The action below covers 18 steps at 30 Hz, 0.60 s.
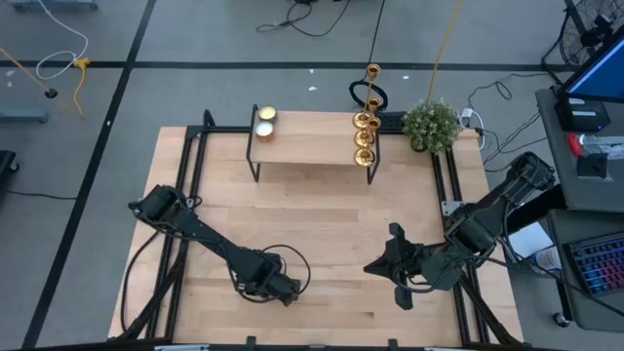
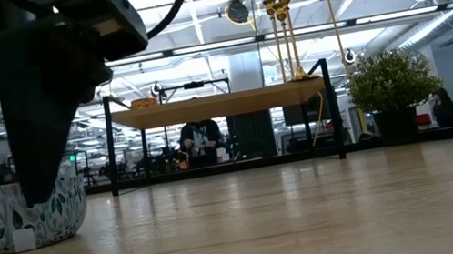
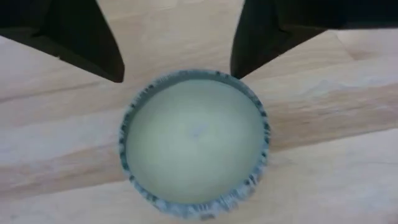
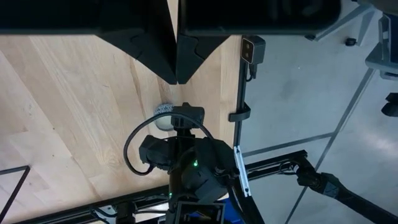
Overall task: Pick & Place candle stick holders
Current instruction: Put the white patterned scented candle on the shelf aligned with the yellow patterned scented candle
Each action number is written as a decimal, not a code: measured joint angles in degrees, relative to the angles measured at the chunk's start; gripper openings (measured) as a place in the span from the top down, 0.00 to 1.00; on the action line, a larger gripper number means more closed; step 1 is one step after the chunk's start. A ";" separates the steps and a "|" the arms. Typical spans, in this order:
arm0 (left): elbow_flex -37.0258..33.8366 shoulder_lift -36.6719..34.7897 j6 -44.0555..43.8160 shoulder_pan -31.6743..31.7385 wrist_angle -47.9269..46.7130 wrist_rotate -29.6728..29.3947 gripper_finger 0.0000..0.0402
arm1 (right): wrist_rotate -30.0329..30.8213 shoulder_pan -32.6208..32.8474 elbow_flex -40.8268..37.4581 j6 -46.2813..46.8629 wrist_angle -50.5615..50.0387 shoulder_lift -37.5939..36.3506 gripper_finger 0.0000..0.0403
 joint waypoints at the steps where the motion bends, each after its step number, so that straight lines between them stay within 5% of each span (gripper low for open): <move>1: 0.00 0.00 0.11 0.14 -0.34 -0.02 0.22 | 0.00 0.00 0.00 -0.04 0.00 0.00 1.00; 8: 0.04 -0.02 4.12 1.72 -4.27 0.16 0.02 | 0.00 0.00 0.00 -0.15 0.00 0.00 1.00; 18: 0.04 -0.04 11.00 5.25 -5.16 -0.11 0.12 | -0.02 0.00 0.00 -0.17 0.00 0.00 1.00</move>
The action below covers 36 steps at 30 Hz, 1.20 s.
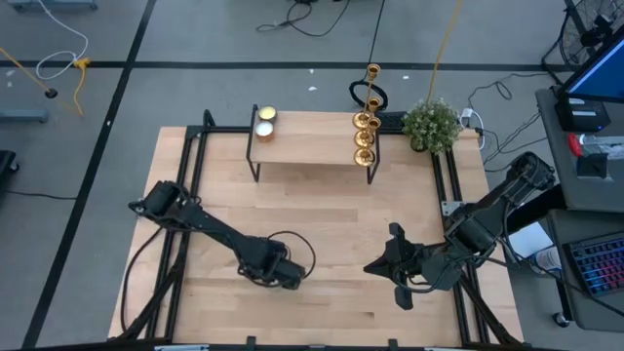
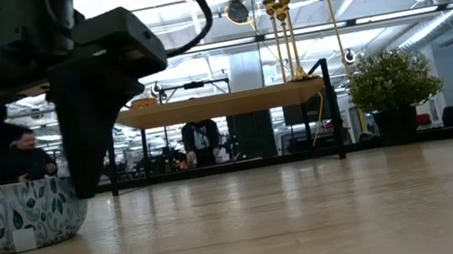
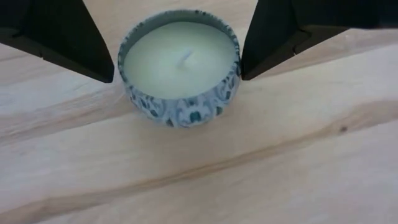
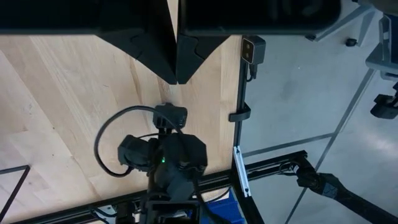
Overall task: Pick & Place candle stick holders
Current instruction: Put the white patterned scented candle on the shelf aligned with the yellow patterned scented candle
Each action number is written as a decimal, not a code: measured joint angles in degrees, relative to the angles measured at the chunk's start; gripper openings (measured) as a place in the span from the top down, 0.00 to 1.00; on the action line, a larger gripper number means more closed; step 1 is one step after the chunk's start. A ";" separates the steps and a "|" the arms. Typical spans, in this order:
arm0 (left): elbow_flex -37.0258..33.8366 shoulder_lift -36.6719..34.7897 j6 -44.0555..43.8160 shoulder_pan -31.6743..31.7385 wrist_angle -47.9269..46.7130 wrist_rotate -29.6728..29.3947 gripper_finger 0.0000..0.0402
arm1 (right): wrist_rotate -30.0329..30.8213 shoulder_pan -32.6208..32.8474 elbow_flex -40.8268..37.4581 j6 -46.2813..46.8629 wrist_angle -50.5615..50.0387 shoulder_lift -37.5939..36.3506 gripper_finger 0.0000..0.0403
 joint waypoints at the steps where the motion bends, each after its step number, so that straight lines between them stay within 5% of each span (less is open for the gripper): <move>1: 0.00 0.00 0.26 0.31 0.30 0.02 0.13 | 0.02 0.00 0.00 0.00 0.00 0.00 1.00; 36: 0.00 -0.02 1.02 0.34 0.88 1.01 0.13 | 1.74 -0.13 0.00 -0.66 -0.92 -2.01 1.00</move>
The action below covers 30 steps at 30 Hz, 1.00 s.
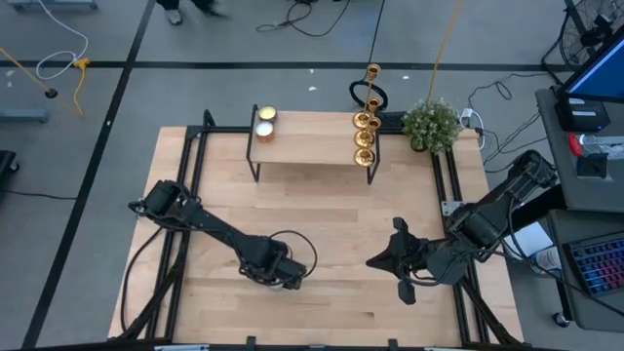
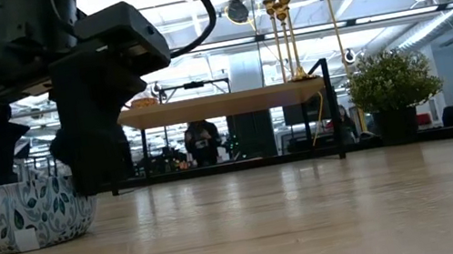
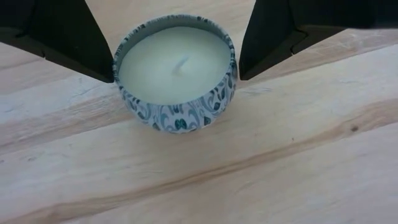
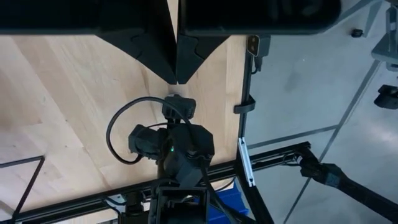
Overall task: Pick & Place candle stick holders
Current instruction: Put the white patterned scented candle on the shelf aligned with the yellow patterned scented candle
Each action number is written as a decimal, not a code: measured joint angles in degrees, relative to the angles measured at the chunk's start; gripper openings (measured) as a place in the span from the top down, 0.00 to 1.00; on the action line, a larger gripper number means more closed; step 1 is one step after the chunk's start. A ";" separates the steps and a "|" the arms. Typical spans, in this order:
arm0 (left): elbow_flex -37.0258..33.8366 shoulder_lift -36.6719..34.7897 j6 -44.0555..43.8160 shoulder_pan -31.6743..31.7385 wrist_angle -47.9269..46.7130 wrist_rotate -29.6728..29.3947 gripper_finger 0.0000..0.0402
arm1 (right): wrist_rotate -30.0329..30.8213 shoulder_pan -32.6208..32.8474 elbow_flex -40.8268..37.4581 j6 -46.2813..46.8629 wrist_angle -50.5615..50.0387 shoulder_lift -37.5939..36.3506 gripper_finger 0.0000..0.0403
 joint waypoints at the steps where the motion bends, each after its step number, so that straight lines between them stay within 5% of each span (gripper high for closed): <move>1: 0.00 0.01 0.00 0.00 -0.01 0.00 0.13 | -0.01 0.00 0.00 0.00 0.00 0.00 1.00; 30: 0.07 2.71 0.42 -0.06 2.77 2.55 0.13 | 0.01 0.00 0.00 -0.02 0.25 0.02 1.00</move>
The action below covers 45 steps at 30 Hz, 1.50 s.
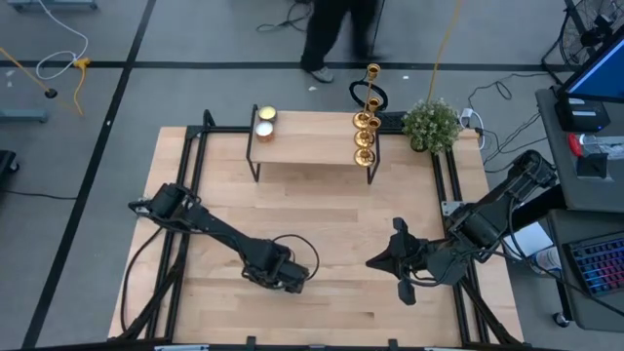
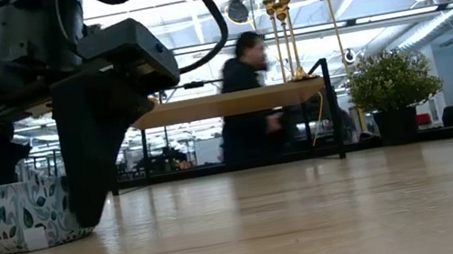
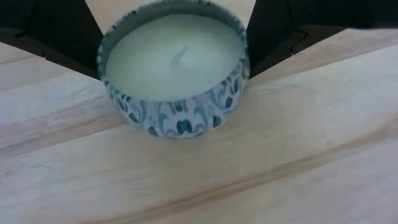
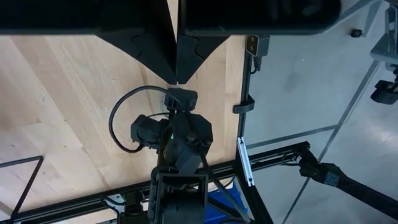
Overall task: Pick & Place candle stick holders
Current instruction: Put the white patterned scented candle on the shelf aligned with the yellow patterned scented candle
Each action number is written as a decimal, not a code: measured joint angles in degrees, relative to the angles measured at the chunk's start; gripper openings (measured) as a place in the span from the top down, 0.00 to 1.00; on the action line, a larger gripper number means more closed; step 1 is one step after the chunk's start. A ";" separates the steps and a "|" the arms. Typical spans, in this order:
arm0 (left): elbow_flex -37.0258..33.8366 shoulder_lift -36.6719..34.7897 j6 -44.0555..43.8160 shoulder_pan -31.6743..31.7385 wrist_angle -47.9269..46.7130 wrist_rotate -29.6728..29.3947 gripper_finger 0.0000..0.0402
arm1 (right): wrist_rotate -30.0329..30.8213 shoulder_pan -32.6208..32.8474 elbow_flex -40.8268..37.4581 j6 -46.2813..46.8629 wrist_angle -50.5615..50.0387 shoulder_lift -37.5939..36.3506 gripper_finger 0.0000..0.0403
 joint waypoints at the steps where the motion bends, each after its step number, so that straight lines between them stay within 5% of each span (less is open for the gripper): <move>1: 0.00 0.28 -0.16 0.00 0.28 -0.01 0.13 | 0.02 0.00 0.00 0.03 0.01 0.00 1.00; 15: 0.00 0.37 -0.29 0.17 -0.11 0.47 0.14 | 0.02 0.00 0.00 0.05 -0.01 0.02 1.00; 22: 0.00 0.37 -0.10 0.76 -0.09 1.27 0.27 | 0.02 0.00 0.00 -0.24 -0.01 0.02 1.00; 45: 4.10 -2.68 8.35 4.15 -7.98 -0.03 0.27 | 0.00 -0.02 0.00 -1.05 -0.05 0.04 1.00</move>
